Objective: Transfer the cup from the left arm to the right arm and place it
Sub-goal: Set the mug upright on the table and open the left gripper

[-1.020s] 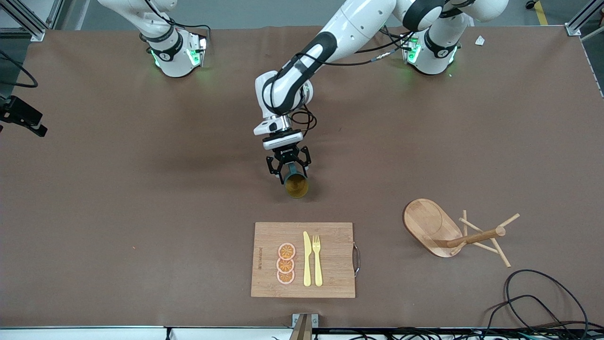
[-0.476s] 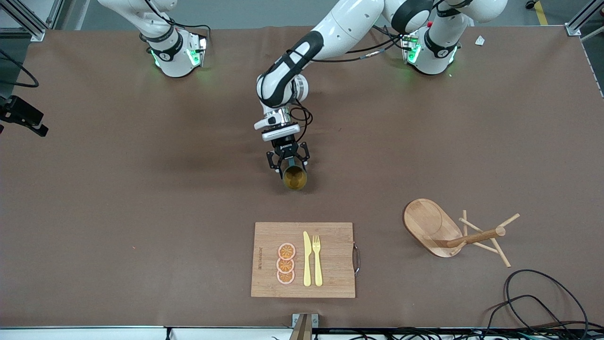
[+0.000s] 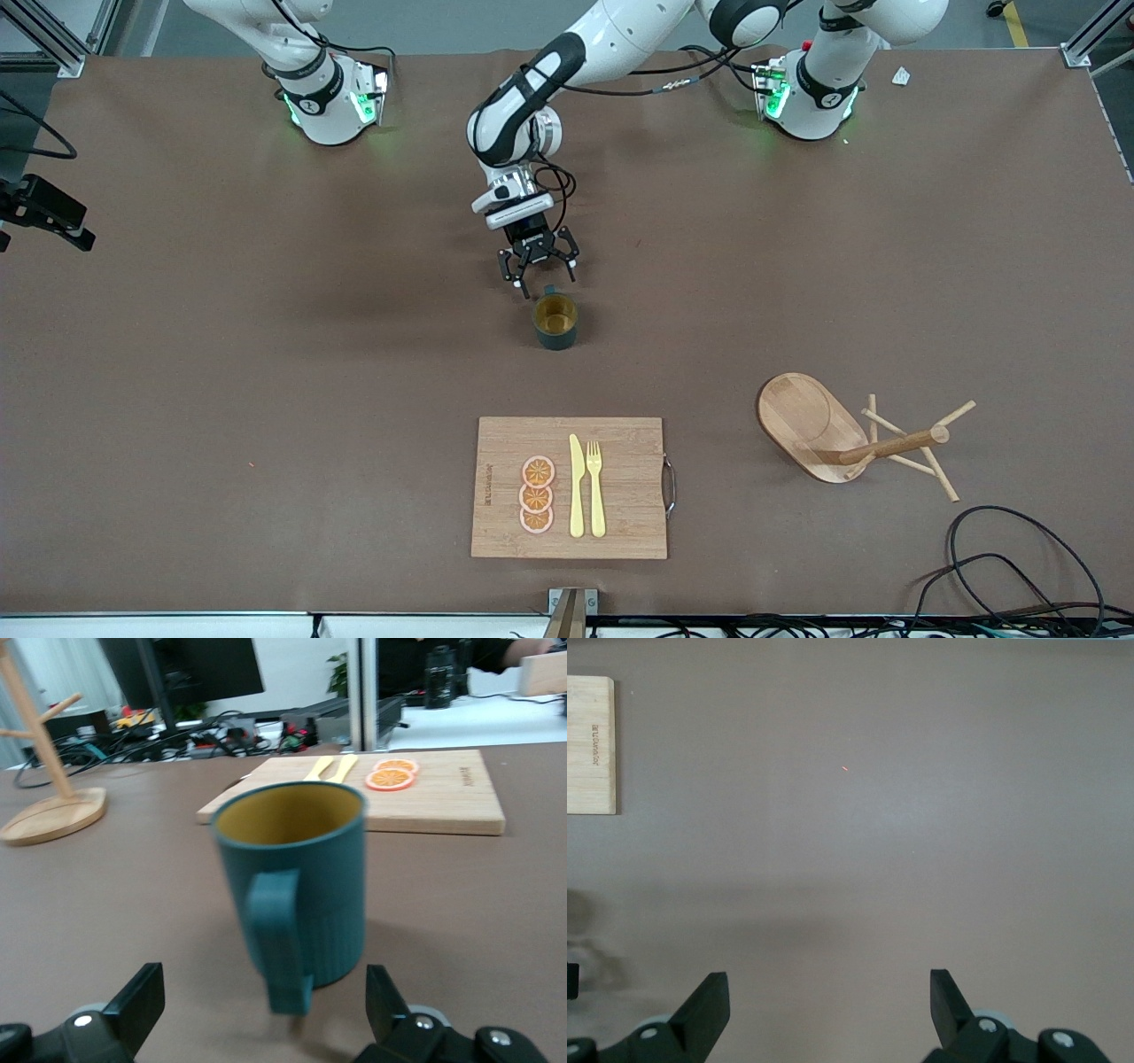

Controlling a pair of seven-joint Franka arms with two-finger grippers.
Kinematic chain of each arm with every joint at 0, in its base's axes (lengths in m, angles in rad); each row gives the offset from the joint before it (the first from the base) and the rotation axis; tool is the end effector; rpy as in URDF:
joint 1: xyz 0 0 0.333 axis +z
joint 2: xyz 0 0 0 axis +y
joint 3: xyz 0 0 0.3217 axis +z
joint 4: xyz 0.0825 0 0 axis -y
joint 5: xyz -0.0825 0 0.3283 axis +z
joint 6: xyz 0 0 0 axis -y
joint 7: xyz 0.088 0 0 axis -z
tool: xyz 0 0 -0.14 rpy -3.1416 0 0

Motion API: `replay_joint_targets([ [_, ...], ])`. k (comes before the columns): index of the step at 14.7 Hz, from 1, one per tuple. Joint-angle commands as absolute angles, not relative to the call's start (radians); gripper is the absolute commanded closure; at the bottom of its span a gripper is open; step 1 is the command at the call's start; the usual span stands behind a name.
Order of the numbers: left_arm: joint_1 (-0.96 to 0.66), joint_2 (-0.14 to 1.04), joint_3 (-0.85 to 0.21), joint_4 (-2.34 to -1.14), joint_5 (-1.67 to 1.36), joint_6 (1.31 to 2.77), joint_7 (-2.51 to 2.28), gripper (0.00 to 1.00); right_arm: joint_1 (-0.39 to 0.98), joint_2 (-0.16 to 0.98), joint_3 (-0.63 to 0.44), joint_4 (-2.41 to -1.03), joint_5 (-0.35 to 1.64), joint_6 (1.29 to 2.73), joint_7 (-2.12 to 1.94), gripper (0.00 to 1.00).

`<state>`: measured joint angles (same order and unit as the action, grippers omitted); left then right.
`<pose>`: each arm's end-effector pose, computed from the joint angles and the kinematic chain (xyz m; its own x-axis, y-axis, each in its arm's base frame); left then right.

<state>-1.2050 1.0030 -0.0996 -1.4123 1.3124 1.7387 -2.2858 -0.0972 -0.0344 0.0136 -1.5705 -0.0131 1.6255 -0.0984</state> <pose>0.2961 -0.5825 0.1346 0.3879 0.0270 0.9213 0.3391 -0.9337 -0.1154 0.4949 -0.0431 0.6196 0.9960 0.0159 0.0875 0.0140 -0.9997 0.0223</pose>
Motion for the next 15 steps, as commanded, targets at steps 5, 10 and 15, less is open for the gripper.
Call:
replay_joint_targets([
  [5,-1.197,0.78,-0.12,-1.416,1.057,1.689,-2.157,0.0,-0.1,-0.006,0.029,-1.586,-0.008,1.606,-0.097,0.0],
  [10,-1.088,0.548,-0.118,-1.414,0.876,1.7,-1.828,0.0,-0.062,0.1,0.029,-1.583,-0.002,1.606,-0.084,0.0],
  [15,-0.905,0.436,-0.118,-1.352,0.703,1.726,-1.475,0.0,0.014,0.181,0.031,-1.585,0.006,1.716,0.087,0.0],
])
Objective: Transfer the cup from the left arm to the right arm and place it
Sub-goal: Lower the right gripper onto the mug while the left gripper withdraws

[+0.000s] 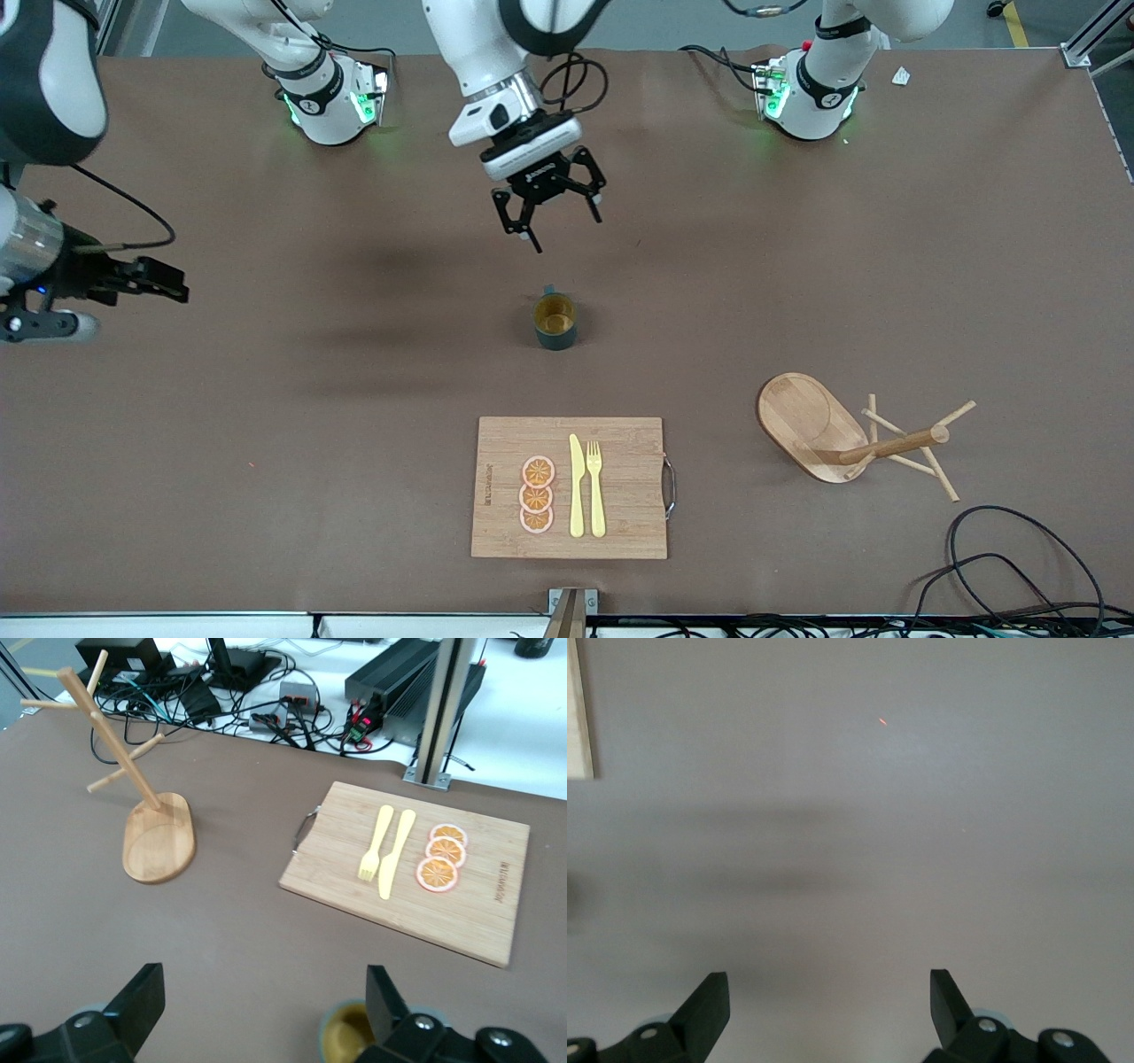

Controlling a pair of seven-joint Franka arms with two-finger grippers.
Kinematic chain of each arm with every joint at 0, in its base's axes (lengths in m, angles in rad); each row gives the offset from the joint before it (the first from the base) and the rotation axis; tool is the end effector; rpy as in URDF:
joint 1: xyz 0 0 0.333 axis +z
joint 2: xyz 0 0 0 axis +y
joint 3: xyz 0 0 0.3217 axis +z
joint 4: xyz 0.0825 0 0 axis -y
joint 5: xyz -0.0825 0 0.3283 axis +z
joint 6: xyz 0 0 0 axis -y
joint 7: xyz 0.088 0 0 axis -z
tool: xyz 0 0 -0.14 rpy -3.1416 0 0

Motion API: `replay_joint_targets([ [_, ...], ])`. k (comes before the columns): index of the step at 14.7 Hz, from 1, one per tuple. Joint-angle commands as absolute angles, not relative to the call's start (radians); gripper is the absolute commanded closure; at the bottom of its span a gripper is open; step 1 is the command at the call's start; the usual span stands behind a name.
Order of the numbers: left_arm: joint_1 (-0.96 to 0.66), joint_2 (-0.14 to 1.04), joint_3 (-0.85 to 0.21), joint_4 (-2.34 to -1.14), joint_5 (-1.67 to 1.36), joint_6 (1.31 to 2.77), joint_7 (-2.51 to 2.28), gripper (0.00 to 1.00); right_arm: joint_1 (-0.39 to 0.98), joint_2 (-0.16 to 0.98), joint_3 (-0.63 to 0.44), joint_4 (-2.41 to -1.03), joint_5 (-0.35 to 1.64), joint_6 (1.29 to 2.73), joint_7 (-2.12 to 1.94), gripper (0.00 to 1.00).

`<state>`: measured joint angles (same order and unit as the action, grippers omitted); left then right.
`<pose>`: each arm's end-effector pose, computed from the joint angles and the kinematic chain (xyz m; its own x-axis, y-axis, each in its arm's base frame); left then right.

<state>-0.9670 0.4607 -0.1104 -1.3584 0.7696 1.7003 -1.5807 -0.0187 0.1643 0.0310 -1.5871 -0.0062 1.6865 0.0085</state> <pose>0.3904 -0.5094 0.4662 0.7348 0.2237 0.6404 0.3983 -0.9064 -0.1405 0.5505 0.0048 0.5137 0.9979 0.0044 -0.0648 0.0045 -1.0000 0.0016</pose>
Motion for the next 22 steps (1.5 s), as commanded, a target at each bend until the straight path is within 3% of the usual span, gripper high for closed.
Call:
replay_joint_targets([
  [1,-0.869,0.427,-0.118,-1.348,0.678,1.741,-1.435,0.0,0.044,0.19,0.031,-1.585,0.017,1.72,0.153,0.0],
  [4,-0.749,0.4,-0.118,-1.347,0.582,1.785,-1.31,0.0,0.136,0.264,0.031,-1.571,0.112,1.742,0.335,0.0],
  [8,-0.583,0.37,-0.12,-1.347,0.413,1.833,-1.149,0.0,0.294,0.348,0.031,-1.565,0.169,1.884,0.64,0.0],
  [16,-0.312,0.354,-0.113,-1.35,0.252,1.847,-0.904,0.0,0.616,0.696,0.025,-1.231,0.153,1.94,1.185,0.0],
  [22,-0.195,0.279,-0.117,-1.35,0.183,1.76,-0.666,0.0,0.719,0.79,0.025,-1.224,0.101,2.04,1.278,0.0],
])
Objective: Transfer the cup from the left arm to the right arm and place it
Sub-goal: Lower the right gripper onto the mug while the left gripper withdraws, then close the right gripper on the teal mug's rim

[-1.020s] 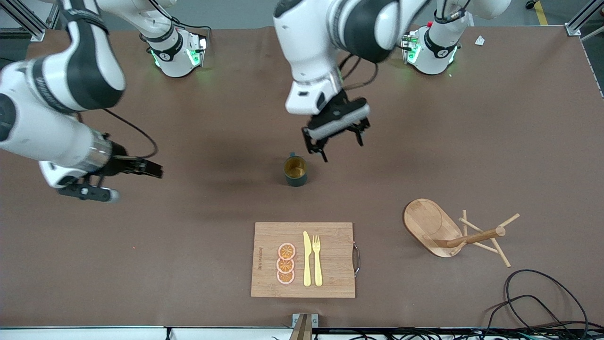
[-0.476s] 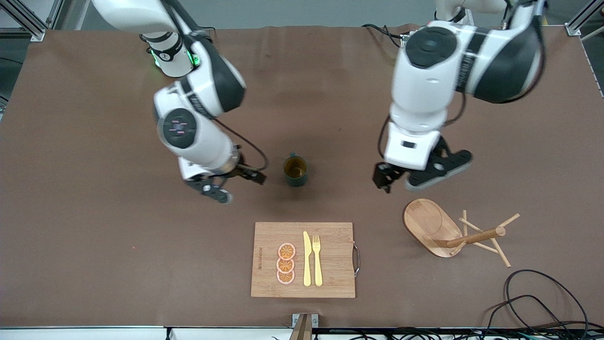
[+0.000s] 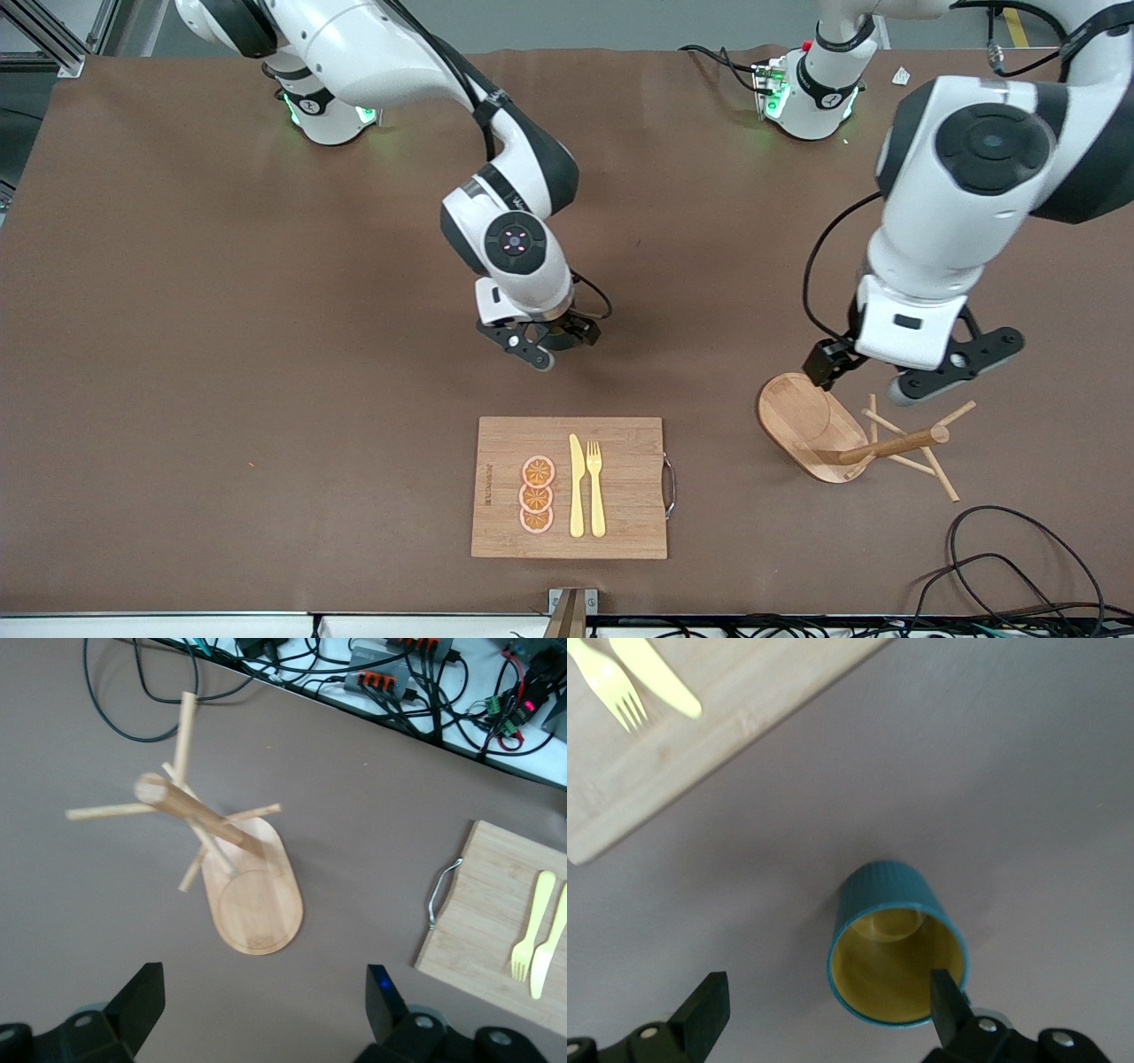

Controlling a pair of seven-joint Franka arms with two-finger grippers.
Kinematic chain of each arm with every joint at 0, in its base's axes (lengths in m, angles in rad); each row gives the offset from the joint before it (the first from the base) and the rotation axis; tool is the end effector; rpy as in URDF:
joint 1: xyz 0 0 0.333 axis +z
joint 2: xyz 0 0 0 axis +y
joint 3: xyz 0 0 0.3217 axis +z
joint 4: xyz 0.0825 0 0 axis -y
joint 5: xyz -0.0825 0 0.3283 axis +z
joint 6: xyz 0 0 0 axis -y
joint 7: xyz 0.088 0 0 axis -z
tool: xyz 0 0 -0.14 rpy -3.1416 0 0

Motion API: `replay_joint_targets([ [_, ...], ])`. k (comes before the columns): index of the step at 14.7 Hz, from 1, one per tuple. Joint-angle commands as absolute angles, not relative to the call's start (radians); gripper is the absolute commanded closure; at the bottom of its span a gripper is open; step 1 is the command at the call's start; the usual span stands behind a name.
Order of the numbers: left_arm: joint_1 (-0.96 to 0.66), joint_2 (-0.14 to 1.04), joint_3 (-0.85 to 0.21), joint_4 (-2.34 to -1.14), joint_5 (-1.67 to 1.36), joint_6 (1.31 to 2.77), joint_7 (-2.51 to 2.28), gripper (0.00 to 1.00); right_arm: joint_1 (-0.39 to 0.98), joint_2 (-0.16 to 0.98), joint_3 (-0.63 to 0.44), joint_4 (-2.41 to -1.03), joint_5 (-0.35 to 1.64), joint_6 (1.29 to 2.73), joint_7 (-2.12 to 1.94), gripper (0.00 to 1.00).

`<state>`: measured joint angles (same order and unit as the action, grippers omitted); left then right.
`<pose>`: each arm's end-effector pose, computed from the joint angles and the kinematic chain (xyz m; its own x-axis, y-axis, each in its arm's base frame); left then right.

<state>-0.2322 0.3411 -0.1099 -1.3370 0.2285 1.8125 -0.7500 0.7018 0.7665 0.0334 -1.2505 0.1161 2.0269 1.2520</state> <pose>0.6025 -0.1750 0.5316 0.9079 0.3535 0.2254 0.3729 -0.9266 -0.0489 0.5194 0.4753 0.3021 0.8337 -0.5393 -0.1191 -0.5472 -0.8358 -0.0460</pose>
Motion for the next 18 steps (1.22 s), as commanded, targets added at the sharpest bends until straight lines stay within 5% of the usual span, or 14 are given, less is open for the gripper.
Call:
replay_joint_targets([
  [1,-0.171,0.253,-0.117,-1.35,0.152,1.734,-0.596,0.0,0.727,0.805,0.025,-1.227,0.098,2.063,1.291,0.0],
  [4,-0.091,0.236,-0.124,-1.348,0.112,1.613,-0.468,0.0,0.75,0.842,0.025,-1.229,0.071,2.092,1.305,0.03],
  [8,-0.074,0.143,-0.109,-1.362,0.087,1.554,-0.289,0.0,0.764,0.851,0.025,-1.25,0.026,2.098,1.308,0.59],
  [12,-0.049,0.075,-0.094,-1.422,0.078,1.519,-0.207,0.0,0.759,0.85,0.025,-1.25,-0.02,2.097,1.292,0.92],
  [18,-0.003,-0.026,-0.078,-1.516,0.035,1.516,-0.086,0.0,0.668,0.81,0.026,-1.246,-0.017,2.063,1.068,1.0],
])
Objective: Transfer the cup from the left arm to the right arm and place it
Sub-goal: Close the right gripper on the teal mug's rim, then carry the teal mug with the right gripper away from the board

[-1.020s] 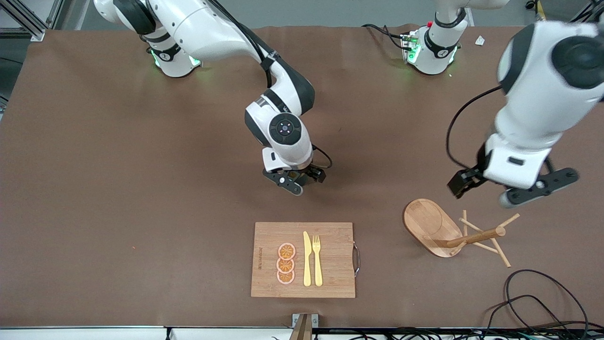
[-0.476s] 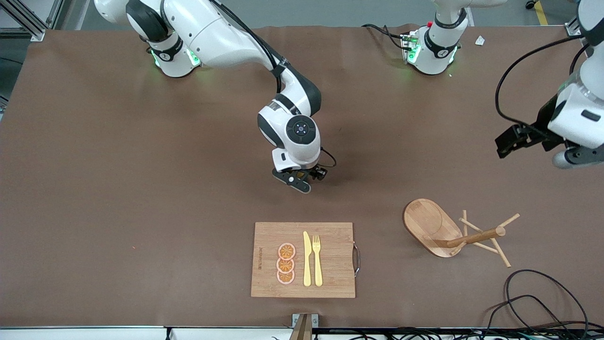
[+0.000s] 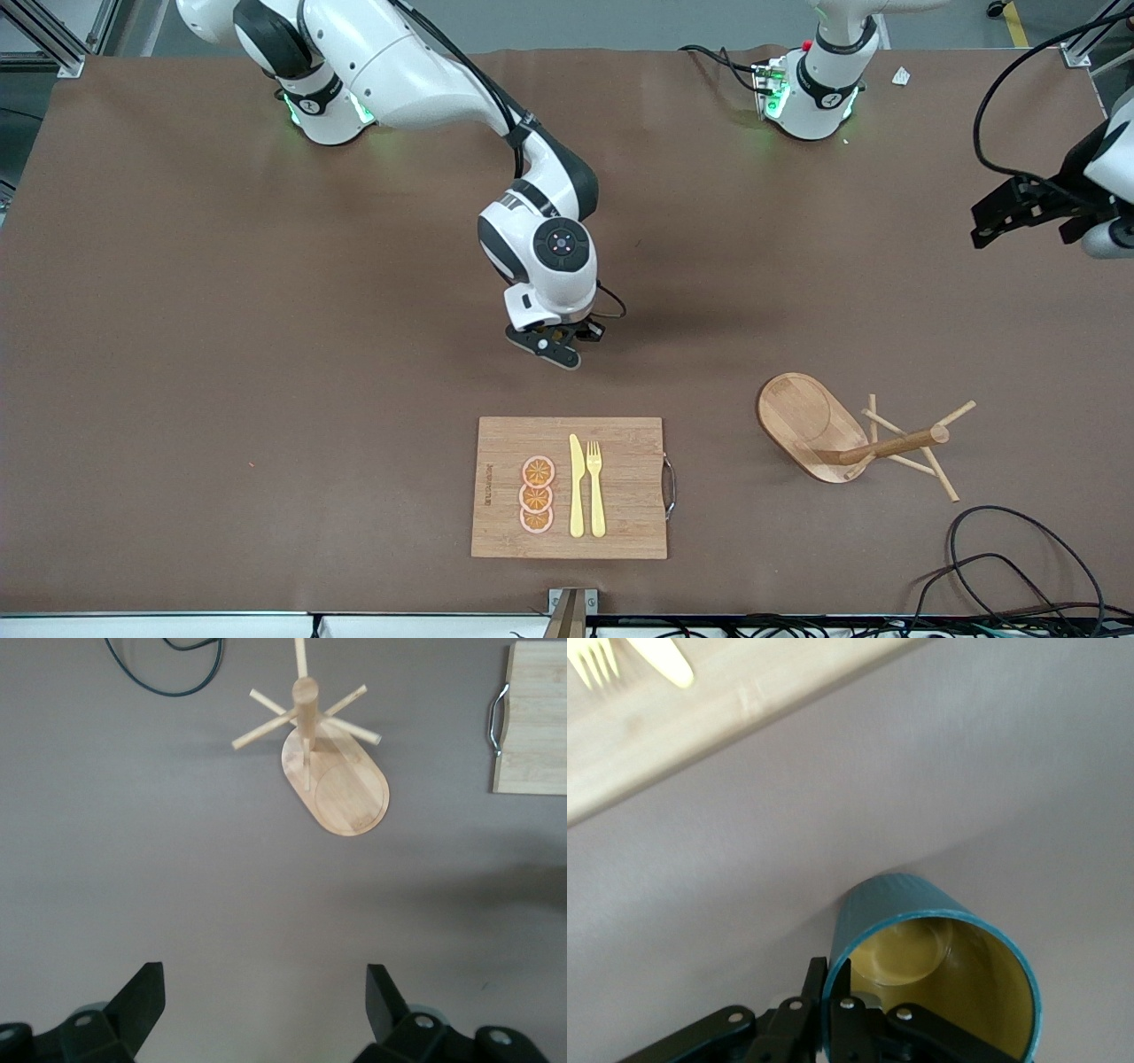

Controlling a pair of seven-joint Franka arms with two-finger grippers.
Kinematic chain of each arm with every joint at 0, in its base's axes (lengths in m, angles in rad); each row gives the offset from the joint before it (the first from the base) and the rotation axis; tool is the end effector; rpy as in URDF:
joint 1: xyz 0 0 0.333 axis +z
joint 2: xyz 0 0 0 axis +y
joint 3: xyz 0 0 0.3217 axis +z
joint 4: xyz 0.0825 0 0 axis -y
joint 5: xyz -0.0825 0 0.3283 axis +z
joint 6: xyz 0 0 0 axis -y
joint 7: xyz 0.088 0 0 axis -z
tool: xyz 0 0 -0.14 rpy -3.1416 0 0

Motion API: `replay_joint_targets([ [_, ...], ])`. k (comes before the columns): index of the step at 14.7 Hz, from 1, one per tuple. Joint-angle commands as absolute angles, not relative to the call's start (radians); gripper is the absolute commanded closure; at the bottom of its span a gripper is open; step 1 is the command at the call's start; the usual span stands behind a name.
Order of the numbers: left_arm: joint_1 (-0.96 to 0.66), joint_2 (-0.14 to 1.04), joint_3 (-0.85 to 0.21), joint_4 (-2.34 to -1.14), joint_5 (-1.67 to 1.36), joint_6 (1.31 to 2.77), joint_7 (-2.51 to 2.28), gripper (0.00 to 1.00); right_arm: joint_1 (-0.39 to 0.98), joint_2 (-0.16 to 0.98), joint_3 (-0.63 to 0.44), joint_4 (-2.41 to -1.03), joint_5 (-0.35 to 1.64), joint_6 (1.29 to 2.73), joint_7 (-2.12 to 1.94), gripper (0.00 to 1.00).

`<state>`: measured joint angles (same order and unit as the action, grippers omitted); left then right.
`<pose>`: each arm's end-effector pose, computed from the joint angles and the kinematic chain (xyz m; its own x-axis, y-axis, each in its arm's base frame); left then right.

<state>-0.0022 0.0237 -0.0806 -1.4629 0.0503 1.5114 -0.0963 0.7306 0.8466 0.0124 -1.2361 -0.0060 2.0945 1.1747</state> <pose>0.5006 -0.0337 0.6249 0.9994 0.0165 0.0295 0.0178 -0.9988 -0.0456 0.5261 0.4796 0.2565 0.9077 -0.4196 0.0008 -0.4195 -0.9077 -0.0125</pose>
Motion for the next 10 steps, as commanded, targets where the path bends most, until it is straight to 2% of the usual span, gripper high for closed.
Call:
replay_joint_targets([
  [1,0.0,-0.026,-0.078,-1.514,0.035,1.514,-0.084,0.0,0.637,0.787,0.025,-1.246,-0.018,2.019,0.984,1.0],
  [5,-0.002,-0.017,-0.087,-1.505,0.034,1.502,-0.078,0.0,0.449,0.72,0.025,-1.268,-0.02,1.91,0.677,1.0],
  [10,-0.006,-0.015,-0.092,-1.496,0.032,1.502,-0.08,0.0,0.204,0.646,0.028,-1.39,-0.015,1.934,0.265,1.0],
])
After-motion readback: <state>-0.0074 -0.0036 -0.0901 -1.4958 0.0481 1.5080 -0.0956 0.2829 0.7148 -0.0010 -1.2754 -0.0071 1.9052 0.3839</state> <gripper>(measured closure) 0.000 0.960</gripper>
